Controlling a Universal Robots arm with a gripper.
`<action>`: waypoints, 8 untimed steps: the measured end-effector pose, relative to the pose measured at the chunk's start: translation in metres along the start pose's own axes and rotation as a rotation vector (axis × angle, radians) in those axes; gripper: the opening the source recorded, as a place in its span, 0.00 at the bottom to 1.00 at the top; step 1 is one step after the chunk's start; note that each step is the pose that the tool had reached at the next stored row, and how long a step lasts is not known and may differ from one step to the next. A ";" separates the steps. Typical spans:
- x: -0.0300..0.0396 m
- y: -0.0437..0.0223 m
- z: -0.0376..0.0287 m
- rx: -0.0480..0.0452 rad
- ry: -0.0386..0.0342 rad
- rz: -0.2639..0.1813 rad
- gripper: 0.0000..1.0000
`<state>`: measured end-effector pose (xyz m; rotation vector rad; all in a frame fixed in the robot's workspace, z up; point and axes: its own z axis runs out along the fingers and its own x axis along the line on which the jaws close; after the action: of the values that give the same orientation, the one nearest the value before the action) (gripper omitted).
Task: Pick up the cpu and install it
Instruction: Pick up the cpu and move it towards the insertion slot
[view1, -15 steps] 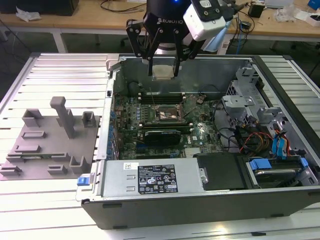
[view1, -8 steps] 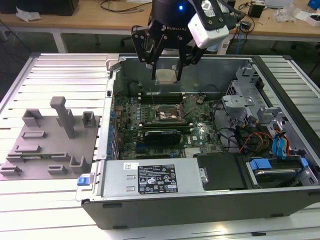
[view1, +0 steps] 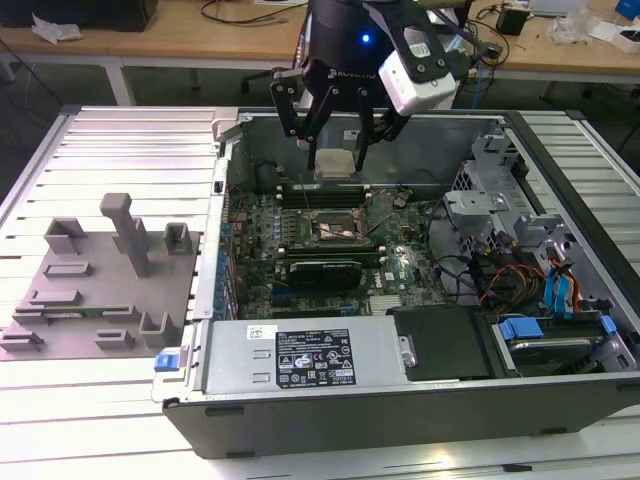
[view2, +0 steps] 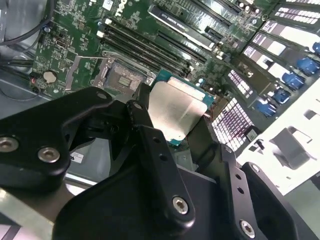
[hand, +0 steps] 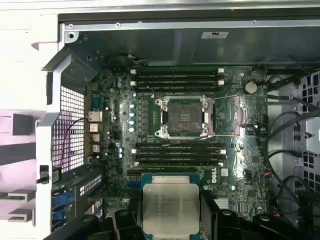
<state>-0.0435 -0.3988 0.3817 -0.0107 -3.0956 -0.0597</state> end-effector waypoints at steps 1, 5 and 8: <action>-0.0001 0.0008 0.0014 0.0000 0.0000 0.000 0.55; -0.0007 0.0062 0.0109 0.0000 0.0001 0.000 0.55; -0.0011 0.0118 0.0195 0.0000 0.0001 0.000 0.55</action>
<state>-0.0432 -0.3862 0.3626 -0.0107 -3.0955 -0.0596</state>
